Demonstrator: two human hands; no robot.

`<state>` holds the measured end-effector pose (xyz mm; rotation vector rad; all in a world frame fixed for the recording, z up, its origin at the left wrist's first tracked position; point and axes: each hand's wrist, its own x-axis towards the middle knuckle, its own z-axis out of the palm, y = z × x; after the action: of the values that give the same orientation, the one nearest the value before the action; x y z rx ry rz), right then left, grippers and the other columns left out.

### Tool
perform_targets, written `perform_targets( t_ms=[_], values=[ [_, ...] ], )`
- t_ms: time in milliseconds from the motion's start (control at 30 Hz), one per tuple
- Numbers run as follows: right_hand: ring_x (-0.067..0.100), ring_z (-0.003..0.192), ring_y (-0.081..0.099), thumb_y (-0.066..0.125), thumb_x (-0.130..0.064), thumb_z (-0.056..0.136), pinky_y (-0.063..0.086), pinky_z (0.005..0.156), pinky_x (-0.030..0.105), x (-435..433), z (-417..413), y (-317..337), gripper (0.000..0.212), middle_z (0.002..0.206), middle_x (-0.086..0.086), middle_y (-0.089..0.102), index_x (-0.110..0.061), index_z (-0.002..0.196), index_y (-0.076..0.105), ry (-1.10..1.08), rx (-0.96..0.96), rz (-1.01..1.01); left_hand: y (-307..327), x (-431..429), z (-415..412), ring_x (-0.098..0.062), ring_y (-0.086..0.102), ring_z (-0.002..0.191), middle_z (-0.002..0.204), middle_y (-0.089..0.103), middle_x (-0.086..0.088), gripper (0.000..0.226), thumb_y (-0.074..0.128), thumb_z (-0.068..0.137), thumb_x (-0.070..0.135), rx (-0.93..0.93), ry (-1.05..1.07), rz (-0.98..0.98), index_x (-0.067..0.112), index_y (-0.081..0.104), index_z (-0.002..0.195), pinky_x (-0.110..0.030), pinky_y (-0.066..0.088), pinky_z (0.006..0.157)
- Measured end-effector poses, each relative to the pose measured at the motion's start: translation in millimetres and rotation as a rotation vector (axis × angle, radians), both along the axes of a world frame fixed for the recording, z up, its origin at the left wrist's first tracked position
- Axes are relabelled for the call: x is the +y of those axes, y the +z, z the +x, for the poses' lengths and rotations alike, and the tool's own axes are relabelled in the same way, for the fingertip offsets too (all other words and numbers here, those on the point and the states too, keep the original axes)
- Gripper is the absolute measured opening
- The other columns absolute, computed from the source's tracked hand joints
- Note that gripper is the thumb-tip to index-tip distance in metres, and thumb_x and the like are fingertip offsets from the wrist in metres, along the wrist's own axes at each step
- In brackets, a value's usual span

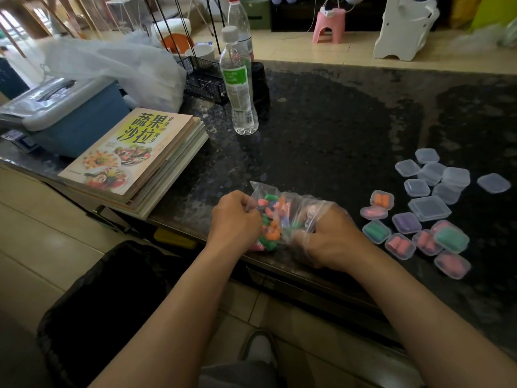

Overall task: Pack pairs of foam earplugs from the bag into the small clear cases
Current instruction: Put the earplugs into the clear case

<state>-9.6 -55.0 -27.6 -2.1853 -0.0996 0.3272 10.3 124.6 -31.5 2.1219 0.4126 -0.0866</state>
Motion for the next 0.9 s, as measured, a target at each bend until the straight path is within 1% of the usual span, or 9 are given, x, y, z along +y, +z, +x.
perform_targets(
  t_ms=[233,300,400,467,567,633,700,767,900],
  values=[
    [0.009,0.084,0.068,0.076,-0.016,0.087,0.056,0.066,0.021,-13,-2,5,0.013,0.087,-0.007,0.069,-0.026,0.087,0.068,-0.202,-0.112,0.110,7,1,-1,-0.017,0.072,0.080,0.100,0.066,-0.003,0.006,0.062,0.100,0.021,-0.010,0.075,-0.007,0.019,0.060,0.094,-0.025,0.057,0.048],
    [0.007,0.084,0.068,0.078,-0.015,0.086,0.058,0.070,0.022,-18,-3,6,0.015,0.088,-0.008,0.070,-0.028,0.089,0.069,-0.236,-0.140,0.165,6,2,0,-0.018,0.071,0.084,0.103,0.064,-0.003,0.008,0.063,0.099,0.022,-0.013,0.133,-0.008,0.021,0.057,0.095,-0.029,0.061,0.050],
    [0.006,0.082,0.070,0.080,-0.016,0.086,0.060,0.072,0.025,-25,-6,5,0.015,0.087,-0.007,0.072,-0.027,0.089,0.071,-0.279,-0.168,0.226,7,1,1,-0.024,0.067,0.096,0.115,0.058,-0.005,0.019,0.063,0.098,0.028,-0.012,0.193,0.044,0.023,0.052,0.113,-0.041,0.065,0.064],
    [0.007,0.080,0.070,0.080,-0.015,0.085,0.060,0.072,0.024,-31,-8,6,0.014,0.085,-0.006,0.073,-0.025,0.089,0.072,-0.312,-0.180,0.258,9,-4,1,-0.029,0.059,0.112,0.129,0.052,-0.009,0.043,0.064,0.096,0.032,-0.030,0.128,0.271,0.022,0.046,0.133,-0.050,0.060,0.085],
    [0.008,0.079,0.071,0.079,-0.015,0.086,0.060,0.071,0.025,-43,-15,11,0.012,0.085,-0.005,0.074,-0.025,0.090,0.072,-0.340,-0.166,0.284,25,-25,-3,-0.030,0.051,0.119,0.135,0.049,-0.012,0.051,0.066,0.091,0.026,-0.255,0.049,0.497,0.017,0.049,0.139,-0.049,0.047,0.102],
    [0.009,0.079,0.072,0.077,-0.014,0.087,0.060,0.070,0.026,-52,-19,17,0.012,0.084,-0.004,0.075,-0.024,0.090,0.073,-0.363,-0.155,0.319,39,-47,-10,-0.022,0.058,0.110,0.121,0.059,-0.004,0.033,0.065,0.091,0.018,-0.421,-0.047,0.381,0.017,0.062,0.124,-0.039,0.050,0.095],
    [0.009,0.077,0.072,0.077,-0.012,0.088,0.060,0.064,0.021,-63,-25,22,0.012,0.083,-0.003,0.075,-0.023,0.090,0.072,-0.400,-0.158,0.371,51,-73,-22,-0.006,0.065,0.087,0.096,0.066,0.006,0.012,0.065,0.093,0.015,-0.429,-0.160,0.135,0.023,0.067,0.101,-0.021,0.053,0.076],
    [0.006,0.078,0.072,0.077,-0.013,0.088,0.058,0.061,0.018,-75,-30,27,0.012,0.083,-0.004,0.075,-0.024,0.091,0.072,-0.435,-0.164,0.405,55,-98,-32,0.003,0.064,0.070,0.079,0.067,0.008,0.015,0.066,0.093,0.009,-0.394,-0.286,-0.054,0.024,0.068,0.090,-0.012,0.049,0.062],
    [0.006,0.079,0.074,0.076,-0.020,0.089,0.063,0.065,0.028,-96,-43,34,0.006,0.084,-0.009,0.076,-0.024,0.093,0.073,-0.493,-0.131,0.458,46,-135,-37,-0.008,0.074,0.078,0.081,0.075,0.000,0.013,0.071,0.092,0.011,-0.253,-0.380,-0.258,0.024,0.071,0.090,-0.031,0.062,0.072]
  ],
)
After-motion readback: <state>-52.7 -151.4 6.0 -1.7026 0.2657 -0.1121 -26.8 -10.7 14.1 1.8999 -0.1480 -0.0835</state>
